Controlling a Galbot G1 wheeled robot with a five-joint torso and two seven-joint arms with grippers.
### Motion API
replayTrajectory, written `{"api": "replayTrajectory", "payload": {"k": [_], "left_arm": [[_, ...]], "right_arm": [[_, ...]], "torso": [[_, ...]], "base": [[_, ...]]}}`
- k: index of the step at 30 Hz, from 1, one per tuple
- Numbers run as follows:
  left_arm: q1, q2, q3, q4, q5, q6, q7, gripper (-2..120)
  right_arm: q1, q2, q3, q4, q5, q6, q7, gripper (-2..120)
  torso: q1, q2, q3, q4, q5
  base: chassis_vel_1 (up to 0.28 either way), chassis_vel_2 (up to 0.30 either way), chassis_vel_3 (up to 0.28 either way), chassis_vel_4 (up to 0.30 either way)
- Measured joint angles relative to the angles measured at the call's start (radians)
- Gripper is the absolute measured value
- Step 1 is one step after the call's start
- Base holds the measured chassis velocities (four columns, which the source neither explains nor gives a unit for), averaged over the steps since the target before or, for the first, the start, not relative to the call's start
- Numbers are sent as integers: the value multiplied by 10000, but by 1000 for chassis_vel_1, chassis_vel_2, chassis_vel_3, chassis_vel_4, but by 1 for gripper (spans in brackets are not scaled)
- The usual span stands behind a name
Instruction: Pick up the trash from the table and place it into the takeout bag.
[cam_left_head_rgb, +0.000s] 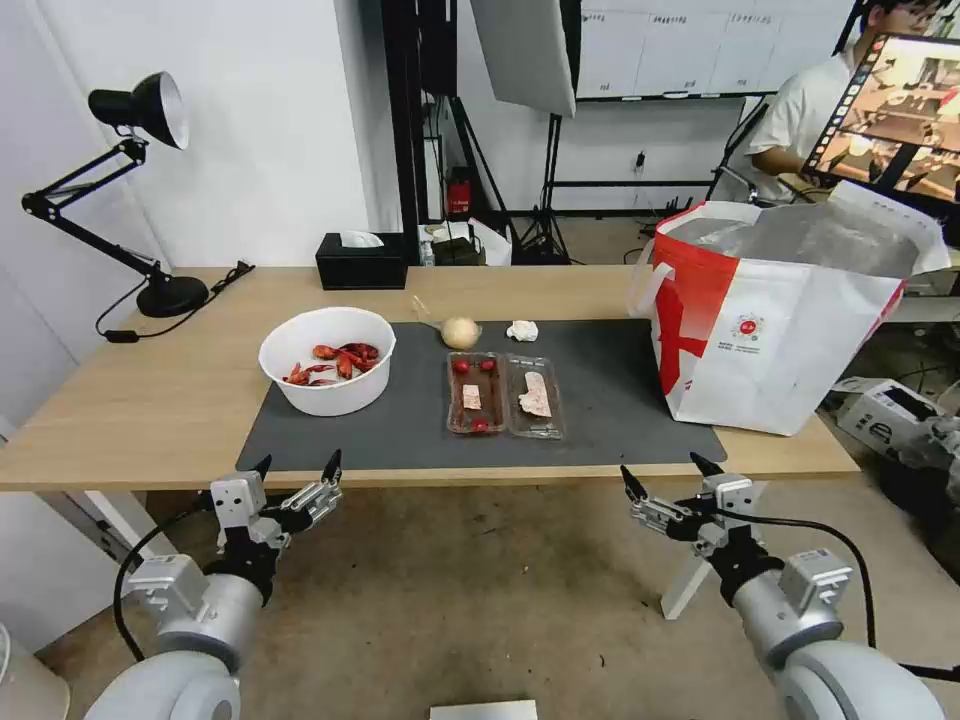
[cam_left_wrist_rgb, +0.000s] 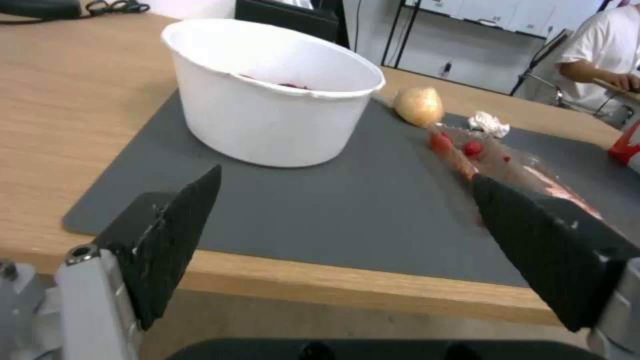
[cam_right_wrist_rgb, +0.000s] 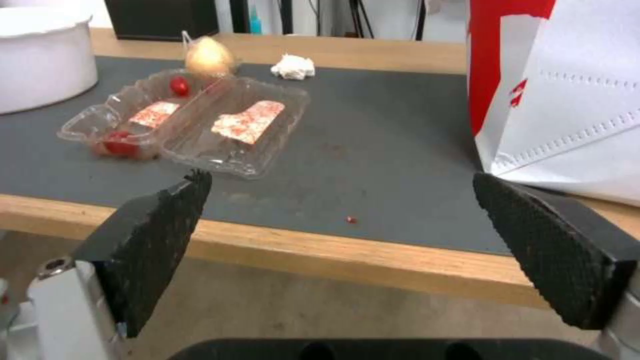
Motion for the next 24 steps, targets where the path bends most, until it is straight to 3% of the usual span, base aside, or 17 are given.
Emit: {"api": "replayTrajectory", "payload": {"k": [15,18,19,22,23,24], "left_arm": [[-12,-221,78,-121,-112,338,80,100],[-41,-177,-6,-91,-116,437,80,100],[-41,-177,-6,-91,-116,437,80,100],[-103,-131,-29,-16,-121,448,87,100],[-103,-131,-29,-16,-121,448,87,100],[-120,-121,-28,13,-122,423,86,100]], "right_arm": [[165,-72,-178,-44,1323,1,539,100],[481,-124,-449,127,3589,-570,1607,100],[481,-124,-449,127,3589,-570,1607,100],[998,-138,-773,281,6343,-969,2850,100],[998,-138,-773,281,6343,-969,2850,100],[1210,-160,-879,318,7364,-1028,3305,100]], "torso": [[0,0,-1,0,0],[-1,0,-1,0,0],[-1,0,-1,0,0],[-1,0,0,1,-1],[-1,0,0,1,-1],[-1,0,-1,1,0]], "base": [[0,0,0,0],[0,0,0,0],[0,0,0,0],[0,0,0,0],[0,0,0,0],[0,0,0,0]]}}
